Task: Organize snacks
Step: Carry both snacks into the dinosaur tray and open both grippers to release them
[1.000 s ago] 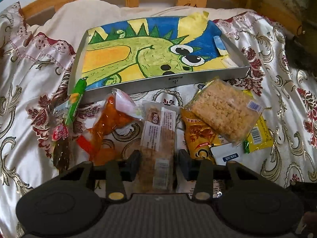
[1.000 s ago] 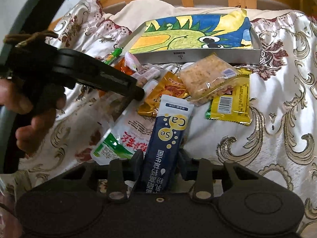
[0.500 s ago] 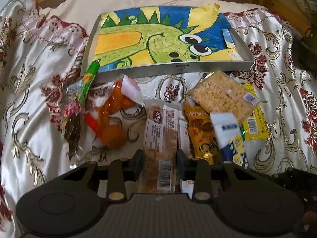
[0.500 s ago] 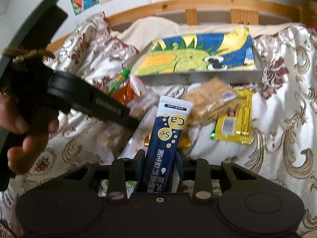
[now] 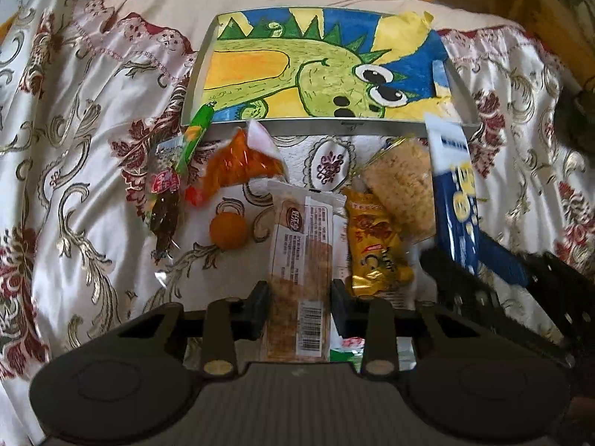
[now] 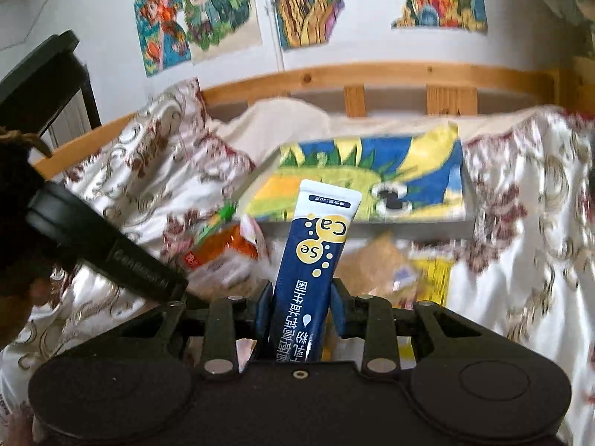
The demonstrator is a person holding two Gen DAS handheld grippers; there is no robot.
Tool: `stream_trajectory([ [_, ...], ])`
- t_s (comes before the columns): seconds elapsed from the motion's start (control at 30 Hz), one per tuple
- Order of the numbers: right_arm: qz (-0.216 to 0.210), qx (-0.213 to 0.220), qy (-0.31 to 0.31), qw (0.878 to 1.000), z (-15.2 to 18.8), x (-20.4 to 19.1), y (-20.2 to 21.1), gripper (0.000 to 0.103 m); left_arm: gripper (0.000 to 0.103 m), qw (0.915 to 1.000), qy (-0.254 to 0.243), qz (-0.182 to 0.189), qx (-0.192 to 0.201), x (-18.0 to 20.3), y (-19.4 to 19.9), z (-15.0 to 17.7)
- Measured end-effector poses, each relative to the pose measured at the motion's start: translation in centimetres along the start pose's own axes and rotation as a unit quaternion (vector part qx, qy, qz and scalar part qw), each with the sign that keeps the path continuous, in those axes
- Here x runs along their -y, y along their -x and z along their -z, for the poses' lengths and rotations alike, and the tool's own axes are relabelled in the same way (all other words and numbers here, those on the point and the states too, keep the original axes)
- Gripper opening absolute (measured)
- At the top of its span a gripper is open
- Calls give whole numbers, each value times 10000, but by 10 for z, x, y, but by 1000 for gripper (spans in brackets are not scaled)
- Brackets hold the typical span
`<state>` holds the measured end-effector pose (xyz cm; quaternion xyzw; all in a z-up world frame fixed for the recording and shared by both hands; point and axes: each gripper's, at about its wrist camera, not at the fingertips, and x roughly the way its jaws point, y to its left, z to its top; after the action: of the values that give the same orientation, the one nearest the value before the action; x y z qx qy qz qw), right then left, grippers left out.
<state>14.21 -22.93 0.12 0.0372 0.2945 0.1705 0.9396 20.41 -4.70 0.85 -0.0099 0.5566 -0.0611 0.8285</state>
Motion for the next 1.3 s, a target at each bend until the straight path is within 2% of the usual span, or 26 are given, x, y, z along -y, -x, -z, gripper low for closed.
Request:
stream_trajectory([
  [0.1,-58,349,87,9993,-14,10,-4,35,38,9997,144,161,126,3,10,-5],
  [0.23,-154,692,-128,9974,-32,33,-12,35,38,9981,227,352,452,10,19,-17],
  [0.37,-342,910,-271,9949,-53,60,-26,35,38,9960,182,331,815,22,17,-44],
  [0.43,-272,1072,-317,9934,-63,71,-30,35,38,9935,287,414,1019,28,15,-63],
  [0.57,-252,1238,-674,9897,-86,100,-44,35,38,9848,584,577,1529,34,4,-100],
  [0.8,118,1450,-962,9847,-106,134,-89,35,38,9674,1011,500,2268,40,-34,-153],
  [0.9,319,1384,-772,9868,-109,140,-111,35,38,9616,1145,444,2456,39,-52,-168],
  [0.97,513,1310,-668,9878,-107,144,-123,35,38,9607,1177,419,2480,40,-62,-175],
  [1.13,737,951,-639,9907,-102,151,-152,35,38,9647,1132,401,2344,41,-92,-179],
  [1.3,768,519,-518,9943,-98,149,-170,35,38,9712,1089,345,2093,40,-115,-175],
])
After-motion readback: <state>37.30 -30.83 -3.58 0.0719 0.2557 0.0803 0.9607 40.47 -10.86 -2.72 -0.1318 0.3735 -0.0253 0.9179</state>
